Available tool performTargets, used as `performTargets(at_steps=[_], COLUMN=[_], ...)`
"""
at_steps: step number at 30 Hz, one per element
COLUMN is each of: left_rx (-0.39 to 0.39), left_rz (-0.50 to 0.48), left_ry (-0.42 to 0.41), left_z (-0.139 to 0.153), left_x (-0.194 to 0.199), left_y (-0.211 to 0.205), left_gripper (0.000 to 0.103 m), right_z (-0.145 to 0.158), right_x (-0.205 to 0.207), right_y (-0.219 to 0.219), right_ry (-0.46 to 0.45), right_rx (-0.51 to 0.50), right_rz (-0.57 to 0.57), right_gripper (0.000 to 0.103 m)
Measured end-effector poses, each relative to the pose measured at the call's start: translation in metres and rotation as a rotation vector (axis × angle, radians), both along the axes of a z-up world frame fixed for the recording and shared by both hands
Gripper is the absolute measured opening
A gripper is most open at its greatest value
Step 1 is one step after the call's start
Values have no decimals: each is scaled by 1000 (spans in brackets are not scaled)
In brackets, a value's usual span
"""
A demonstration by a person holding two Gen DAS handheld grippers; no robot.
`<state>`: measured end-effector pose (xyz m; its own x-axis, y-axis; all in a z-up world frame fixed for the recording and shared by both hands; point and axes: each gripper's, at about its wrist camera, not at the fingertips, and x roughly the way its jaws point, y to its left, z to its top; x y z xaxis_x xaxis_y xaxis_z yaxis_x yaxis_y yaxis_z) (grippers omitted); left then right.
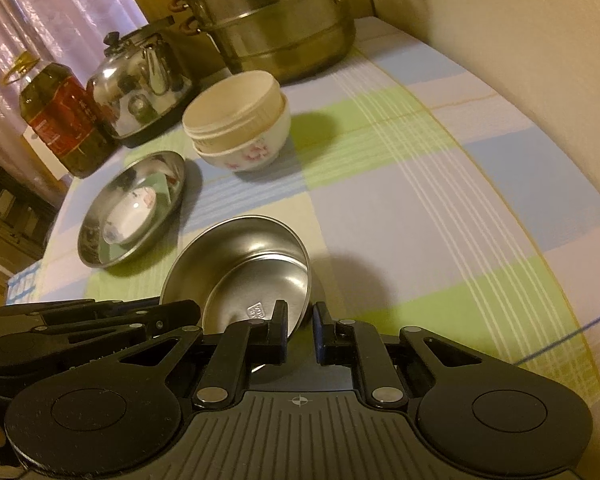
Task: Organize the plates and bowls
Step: 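Close both grippers on the steel bowl's rim, then carry the steel bowl with both grippers onto the cream bowl stack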
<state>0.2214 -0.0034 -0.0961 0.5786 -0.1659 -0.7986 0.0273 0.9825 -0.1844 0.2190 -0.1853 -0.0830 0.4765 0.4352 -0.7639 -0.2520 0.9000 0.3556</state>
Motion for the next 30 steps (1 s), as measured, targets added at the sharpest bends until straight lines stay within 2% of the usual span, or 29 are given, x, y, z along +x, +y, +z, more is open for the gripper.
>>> performTargets(at_steps=[13,30], left_rx=[4,17], left_rz=[25,62], left_ry=[-78,-186], left_z=[36,75], left_x=[22,86], left_y=[18,41], left_gripper=[14,14], right_z=[28,69], right_x=[32,101], right_y=[14,37], right_ry=[-38,-124], right_rx=[36,82], right_rz=[28,31], right_gripper=[13,13])
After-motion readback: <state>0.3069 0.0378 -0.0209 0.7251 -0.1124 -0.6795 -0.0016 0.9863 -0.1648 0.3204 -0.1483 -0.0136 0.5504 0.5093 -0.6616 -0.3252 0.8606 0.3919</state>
